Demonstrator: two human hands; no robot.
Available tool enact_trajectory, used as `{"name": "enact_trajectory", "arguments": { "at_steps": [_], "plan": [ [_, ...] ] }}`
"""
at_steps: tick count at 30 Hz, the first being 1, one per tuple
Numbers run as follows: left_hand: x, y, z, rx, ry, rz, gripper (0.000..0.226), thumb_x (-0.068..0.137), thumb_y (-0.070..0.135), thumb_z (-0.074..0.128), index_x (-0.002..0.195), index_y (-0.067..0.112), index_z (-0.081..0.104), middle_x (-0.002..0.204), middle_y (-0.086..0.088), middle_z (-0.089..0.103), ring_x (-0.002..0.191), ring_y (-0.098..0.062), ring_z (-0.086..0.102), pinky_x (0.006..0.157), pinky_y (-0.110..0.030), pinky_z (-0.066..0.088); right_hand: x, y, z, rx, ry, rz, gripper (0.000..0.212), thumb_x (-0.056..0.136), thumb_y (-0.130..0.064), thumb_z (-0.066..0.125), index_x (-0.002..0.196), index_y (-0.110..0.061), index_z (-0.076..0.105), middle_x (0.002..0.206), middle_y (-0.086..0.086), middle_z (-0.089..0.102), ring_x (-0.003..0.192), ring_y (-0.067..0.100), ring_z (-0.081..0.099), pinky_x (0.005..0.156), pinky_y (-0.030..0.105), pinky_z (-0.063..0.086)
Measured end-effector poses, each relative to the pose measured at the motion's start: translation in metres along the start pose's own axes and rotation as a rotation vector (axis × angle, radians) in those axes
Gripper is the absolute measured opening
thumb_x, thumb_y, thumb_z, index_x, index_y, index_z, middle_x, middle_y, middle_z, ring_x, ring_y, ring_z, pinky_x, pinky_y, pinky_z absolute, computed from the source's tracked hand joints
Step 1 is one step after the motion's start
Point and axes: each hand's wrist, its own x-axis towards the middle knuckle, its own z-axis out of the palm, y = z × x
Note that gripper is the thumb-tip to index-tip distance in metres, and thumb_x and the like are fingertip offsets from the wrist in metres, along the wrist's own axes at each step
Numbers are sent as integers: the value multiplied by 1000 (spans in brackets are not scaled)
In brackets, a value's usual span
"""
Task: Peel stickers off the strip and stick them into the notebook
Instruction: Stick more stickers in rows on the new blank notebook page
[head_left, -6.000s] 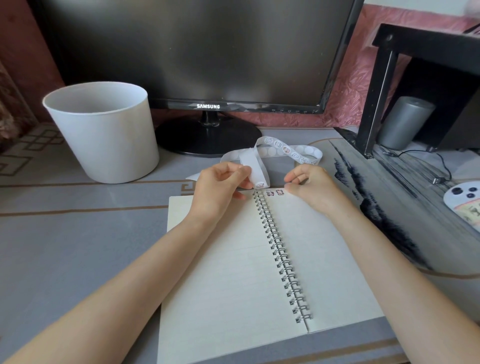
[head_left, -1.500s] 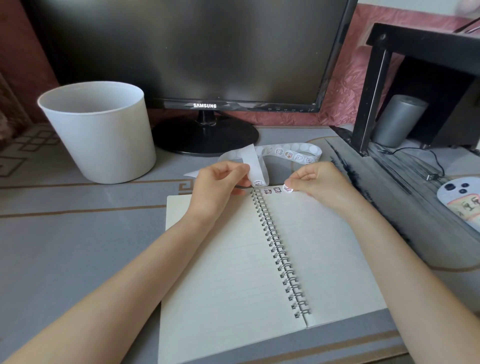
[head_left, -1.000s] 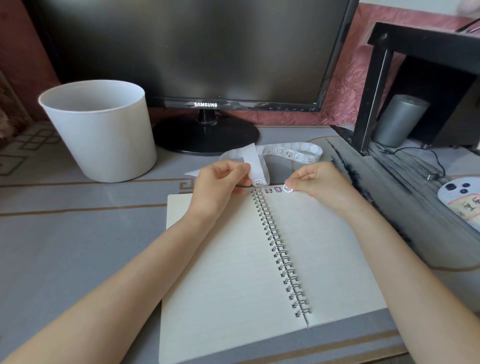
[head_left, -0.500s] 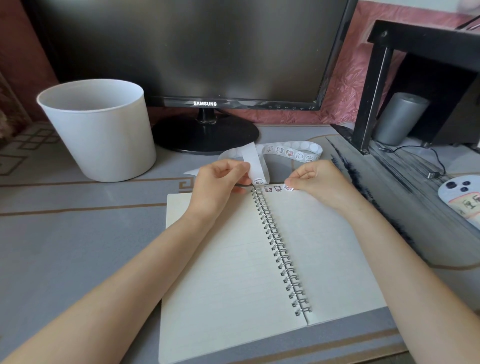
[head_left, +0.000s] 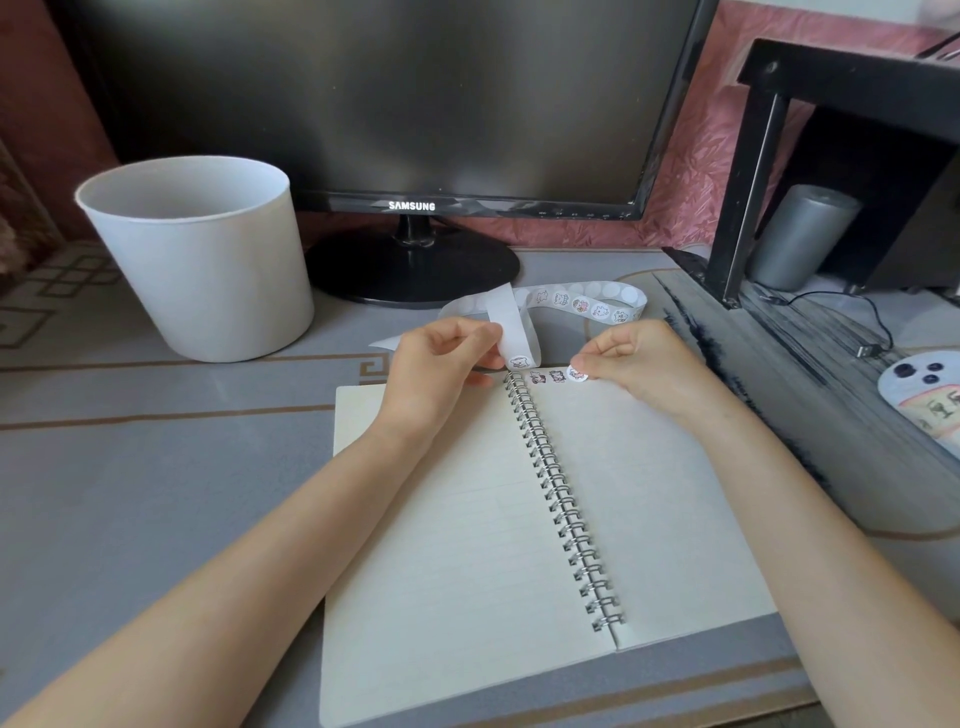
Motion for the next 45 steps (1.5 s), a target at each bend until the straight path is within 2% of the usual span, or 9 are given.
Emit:
{"name": "enact_trajectory", "arguments": {
  "at_steps": [3, 7, 15, 23, 28, 35, 45],
  "plan": [
    [0, 0, 0, -1, 2, 1, 17, 92, 13, 59, 87, -1, 68, 82, -3, 67, 66, -6, 63, 60, -18, 51, 0, 0, 0, -10, 6, -5, 6, 81, -20, 73, 81, -15, 70, 72, -2, 68, 45, -8, 50, 53, 17, 35],
    [0, 1, 0, 6, 2, 5, 17, 92, 12, 59, 87, -2, 68, 79, -1, 67, 65, -6, 63, 62, -18, 53, 1, 0, 1, -23, 10, -15, 7, 81, -18, 72, 83, -12, 70, 69, -2, 67, 43, -8, 49, 41, 6, 31],
    [-1, 1, 1, 10, 5, 3, 15, 92, 12, 59, 85, 1, 67, 77, -3, 66, 62, -3, 63, 59, -16, 52, -1, -2, 2, -38, 7, -14, 5, 81, -18, 72, 80, -14, 70, 70, -1, 67, 57, 6, 52, 51, 20, 34],
    [-1, 1, 1, 8, 3, 6, 15, 92, 11, 58, 86, 1, 67, 78, -4, 66, 63, -4, 63, 61, -18, 53, 0, -2, 2, -50, 13, -12, 9, 81, -19, 72, 85, -11, 71, 74, 3, 68, 55, 6, 49, 50, 20, 32],
    [0, 1, 1, 5, 2, 6, 16, 92, 11, 58, 88, -2, 67, 79, -5, 66, 63, -4, 63, 62, -19, 53, 1, -1, 2, -67, 18, -9, 10, 81, -21, 73, 84, -12, 71, 70, -1, 65, 45, -2, 46, 48, 20, 31],
    [0, 1, 0, 6, 4, 10, 20, 92, 12, 59, 92, -6, 67, 76, -6, 65, 62, -3, 62, 59, -16, 52, -1, -2, 3, -82, 14, -20, 7, 81, -20, 72, 82, -13, 71, 74, 3, 68, 60, 11, 51, 46, 19, 32],
    [0, 0, 1, -4, 5, 2, 18, 91, 11, 59, 91, -5, 67, 81, -9, 66, 66, -7, 63, 59, -17, 52, 1, 0, 6, -97, 30, -36, 7, 79, -22, 74, 79, -16, 69, 74, 1, 67, 59, 9, 52, 50, 23, 32]
  ]
}}
